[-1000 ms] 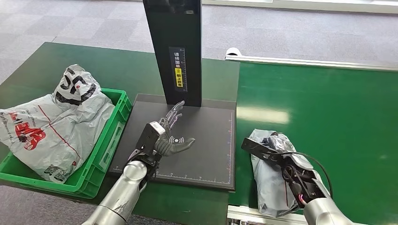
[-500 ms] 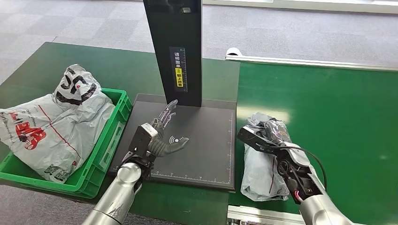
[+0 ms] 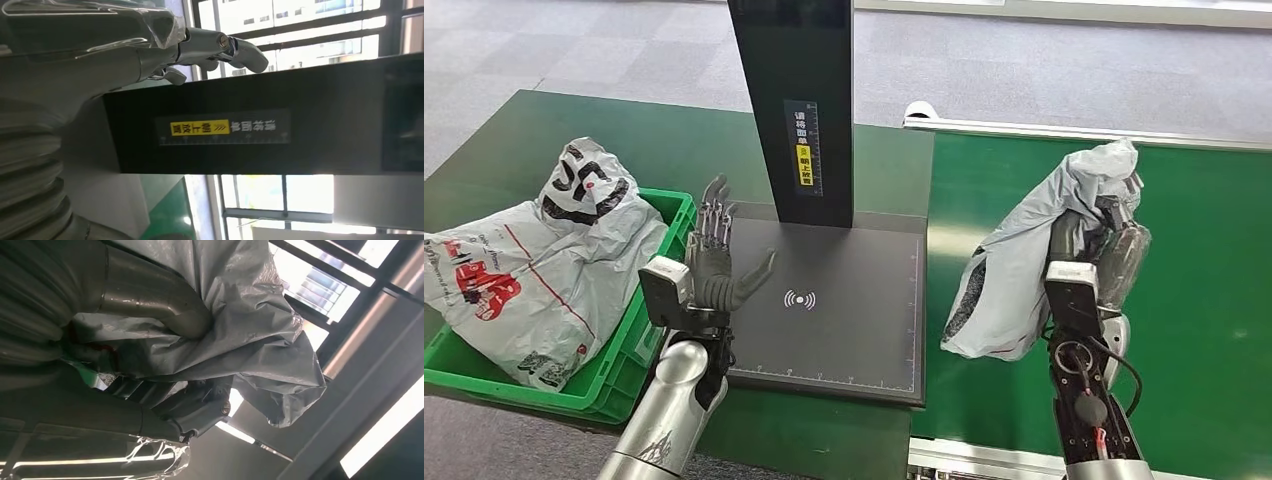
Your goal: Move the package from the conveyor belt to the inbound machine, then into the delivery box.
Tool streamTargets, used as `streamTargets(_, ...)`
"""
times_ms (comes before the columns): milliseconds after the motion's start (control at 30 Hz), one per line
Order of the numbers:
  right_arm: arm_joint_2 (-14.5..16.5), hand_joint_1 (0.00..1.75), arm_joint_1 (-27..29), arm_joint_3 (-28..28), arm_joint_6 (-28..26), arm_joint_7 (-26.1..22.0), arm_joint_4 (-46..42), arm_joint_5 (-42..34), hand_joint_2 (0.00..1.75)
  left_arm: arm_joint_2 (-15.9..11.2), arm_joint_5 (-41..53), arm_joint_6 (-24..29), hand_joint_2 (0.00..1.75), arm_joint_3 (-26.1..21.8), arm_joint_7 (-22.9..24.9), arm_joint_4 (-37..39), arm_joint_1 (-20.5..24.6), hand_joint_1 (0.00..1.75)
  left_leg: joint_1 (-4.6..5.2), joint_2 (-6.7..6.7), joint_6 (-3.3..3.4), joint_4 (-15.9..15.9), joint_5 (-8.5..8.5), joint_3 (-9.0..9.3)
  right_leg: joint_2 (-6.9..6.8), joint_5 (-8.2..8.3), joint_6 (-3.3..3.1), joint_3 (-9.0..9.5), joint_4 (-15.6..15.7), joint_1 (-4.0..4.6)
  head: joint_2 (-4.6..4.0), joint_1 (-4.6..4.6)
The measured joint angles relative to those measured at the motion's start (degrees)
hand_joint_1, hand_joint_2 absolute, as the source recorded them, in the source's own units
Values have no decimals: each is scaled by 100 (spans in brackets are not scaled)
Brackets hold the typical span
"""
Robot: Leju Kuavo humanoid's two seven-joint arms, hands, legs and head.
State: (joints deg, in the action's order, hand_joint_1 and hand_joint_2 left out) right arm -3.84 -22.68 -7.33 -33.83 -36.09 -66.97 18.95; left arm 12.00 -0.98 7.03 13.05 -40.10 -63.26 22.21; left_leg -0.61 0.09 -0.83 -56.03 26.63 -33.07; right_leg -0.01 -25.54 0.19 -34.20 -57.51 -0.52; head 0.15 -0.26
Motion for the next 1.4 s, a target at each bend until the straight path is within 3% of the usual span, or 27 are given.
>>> streamTargets(100, 74, 175, 116, -4, -54, -129, -302, -8, 175, 19, -114, 50, 175, -20, -3, -132, -5, 0, -1, -1, 0, 1, -1, 2, 0, 0, 0, 1, 0, 0, -1, -1)
streamTargets(200, 121, 175, 113, -158, 306, 300, -304, 428, 175, 39, -180, 77, 175, -35, -3, -186, -5, 0, -1, 2, -1, 3, -2, 3, 1, 1, -1, 5, 0, 1, 0, 1)
streamTargets(333, 108, 175, -72, -908, 1945, 1428, 289, 1987, 175, 46, -206, 40, 175, -40, -3, -213, 19, 0, -2, 15, -1, 3, -2, 11, 7, 2, -3, 5, 0, 2, -1, -1)
streamTargets(400, 107, 175, -115, -1389, 2720, 1646, 707, 2399, 175, 47, -209, 37, 175, -40, -3, -193, 72, 0, -3, -2, -1, 2, -4, 7, -5, 1, -2, 4, 0, 3, -1, -1)
streamTargets(467, 121, 175, -156, -1788, 3051, 1660, 1092, 2537, 175, 48, -229, 38, 175, -40, -3, -155, 138, 0, -3, -16, 0, 2, -6, 1, -16, 0, -1, 4, -1, 3, -1, -1)
streamTargets(667, 133, 175, -391, -2420, 3334, 1509, 1718, 2514, 175, 50, -287, 51, 175, -40, -3, -65, 236, 0, 0, -5, 1, 1, -3, 1, -8, 0, 0, 3, 0, 1, -1, 2)
streamTargets(800, 139, 175, -477, -2642, 3150, 1238, 1823, 2376, 175, 46, -357, 111, 175, -46, -3, -70, 212, 0, 0, -6, 1, 1, -3, 1, -8, 0, 0, 4, 1, 1, -1, 0)
streamTargets(967, 223, 175, -533, -2699, 2335, 843, 1847, 2213, 175, 44, -387, 126, 175, -64, -3, -107, 144, 0, -2, -7, 1, 1, -4, 3, -8, 0, -1, 4, 0, 3, 0, -1)
streamTargets(1200, 386, 175, -571, -2600, 1090, 761, 1842, 2050, 175, 49, -423, 126, 175, -90, -3, -141, 99, 0, -1, -6, 1, 1, -4, 2, -8, 0, 0, 4, 0, 2, -1, 1)
streamTargets(1300, 447, 175, -677, -2544, 1019, 761, 1987, 2062, 175, 52, -464, 69, 175, -106, -3, -141, 98, 0, -1, -5, 1, 1, -4, 2, -8, 0, 0, 4, 0, 1, -1, 0)
streamTargets(1400, 510, 175, -956, -2558, 1390, 843, 2434, 2289, 175, 71, -487, -38, 175, -120, -3, -141, 99, 0, -1, -5, 1, 0, -5, 3, -8, 1, -1, 5, 0, 1, 0, 0)
